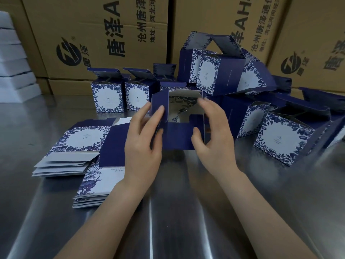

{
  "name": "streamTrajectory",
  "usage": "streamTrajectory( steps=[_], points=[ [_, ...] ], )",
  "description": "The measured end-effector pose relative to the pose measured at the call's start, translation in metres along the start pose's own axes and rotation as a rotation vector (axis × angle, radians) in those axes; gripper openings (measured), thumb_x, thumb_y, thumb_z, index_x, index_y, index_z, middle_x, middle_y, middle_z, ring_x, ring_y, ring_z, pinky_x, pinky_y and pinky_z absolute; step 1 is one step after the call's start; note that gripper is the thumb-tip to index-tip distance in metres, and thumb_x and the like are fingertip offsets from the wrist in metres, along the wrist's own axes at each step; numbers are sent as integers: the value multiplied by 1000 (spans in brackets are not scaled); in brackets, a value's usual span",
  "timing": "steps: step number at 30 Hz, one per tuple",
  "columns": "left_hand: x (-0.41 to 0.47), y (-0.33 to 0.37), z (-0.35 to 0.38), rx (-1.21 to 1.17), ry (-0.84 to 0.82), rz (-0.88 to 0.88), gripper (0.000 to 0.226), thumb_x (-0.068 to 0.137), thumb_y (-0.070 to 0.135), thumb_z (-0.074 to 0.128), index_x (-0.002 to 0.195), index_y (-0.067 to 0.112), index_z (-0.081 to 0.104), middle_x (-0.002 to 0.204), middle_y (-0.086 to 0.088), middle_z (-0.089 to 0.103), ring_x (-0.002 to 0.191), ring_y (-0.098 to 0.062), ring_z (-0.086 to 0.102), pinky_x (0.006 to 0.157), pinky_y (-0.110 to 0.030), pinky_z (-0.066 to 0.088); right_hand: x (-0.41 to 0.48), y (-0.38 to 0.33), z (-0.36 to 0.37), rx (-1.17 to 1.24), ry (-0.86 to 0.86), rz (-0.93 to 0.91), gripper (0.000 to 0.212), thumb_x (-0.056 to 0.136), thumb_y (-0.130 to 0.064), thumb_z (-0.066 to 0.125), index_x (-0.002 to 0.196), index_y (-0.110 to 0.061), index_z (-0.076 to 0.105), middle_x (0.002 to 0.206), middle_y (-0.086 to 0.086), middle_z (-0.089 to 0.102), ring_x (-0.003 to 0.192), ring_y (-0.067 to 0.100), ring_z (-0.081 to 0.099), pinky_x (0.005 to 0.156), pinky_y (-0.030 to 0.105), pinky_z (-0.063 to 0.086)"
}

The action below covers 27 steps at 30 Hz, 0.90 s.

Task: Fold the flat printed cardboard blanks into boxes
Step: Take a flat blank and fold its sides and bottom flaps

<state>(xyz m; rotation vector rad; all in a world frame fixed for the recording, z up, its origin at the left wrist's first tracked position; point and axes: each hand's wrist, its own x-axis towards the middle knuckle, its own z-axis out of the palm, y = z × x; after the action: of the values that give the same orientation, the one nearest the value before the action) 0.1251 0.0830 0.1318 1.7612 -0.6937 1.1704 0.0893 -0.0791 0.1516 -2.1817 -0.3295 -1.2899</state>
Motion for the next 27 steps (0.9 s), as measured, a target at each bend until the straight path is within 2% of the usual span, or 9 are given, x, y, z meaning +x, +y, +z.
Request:
streamTrajectory(
  steps=[2,5,10,12,16,19,23,27],
  points=[
    [0,2,1,10,-20,20,48,87,-15,60,132,4,57,137,-23,48,114,-26,54,105,-17,38,2,-2,0,-9,22,16,47,87,-13,55,134,-14,54,137,9,46,126,17,47,99,10,36],
    [-1,2,3,1,-44,52,44,88,-15,58,129,1,60,136,-27,46,115,-33,55,107,-21,38,3,-4,0,-1,50,10,40,89,-18,53,128,-14,61,131,10,44,120,15,46,99,7,31],
    [-5,4,9,-82,-106,37,49,89,-20,52,131,4,58,146,-30,37,136,-39,42,114,-38,38,5,-1,-2,-24,23,55,45,92,-18,52,136,-23,55,140,7,39,124,21,45,97,8,30],
    [-6,5,10,-101,-135,22,52,89,-21,51,133,7,55,150,-29,33,142,-35,35,116,-37,34,5,-1,-2,-27,17,74,46,92,-17,51,138,-23,52,141,7,41,126,23,44,99,6,26],
    [-7,6,8,-106,-191,-38,50,92,-10,52,135,14,53,155,-25,29,145,-27,31,114,-23,33,5,-3,-3,8,17,110,45,95,-20,44,139,-25,51,137,7,44,125,21,42,102,9,24],
    [-7,11,7,-120,-226,-102,44,92,5,57,135,15,56,156,-22,30,144,-32,35,112,-30,34,7,-3,-4,36,15,118,44,95,-24,37,136,-26,53,129,3,46,118,18,44,98,10,29],
    [-6,13,9,-125,-224,-154,37,94,7,56,130,11,62,155,-18,34,143,-31,36,113,-36,33,11,0,-9,86,30,91,48,90,-11,34,130,-22,59,118,2,52,112,17,50,93,17,38],
    [-5,9,10,-99,-162,-150,34,94,-1,55,125,8,66,152,-12,40,140,-30,41,108,-39,41,15,5,-14,115,42,34,53,84,2,35,125,-19,63,107,-5,52,96,-2,49,83,15,39]
  ],
)
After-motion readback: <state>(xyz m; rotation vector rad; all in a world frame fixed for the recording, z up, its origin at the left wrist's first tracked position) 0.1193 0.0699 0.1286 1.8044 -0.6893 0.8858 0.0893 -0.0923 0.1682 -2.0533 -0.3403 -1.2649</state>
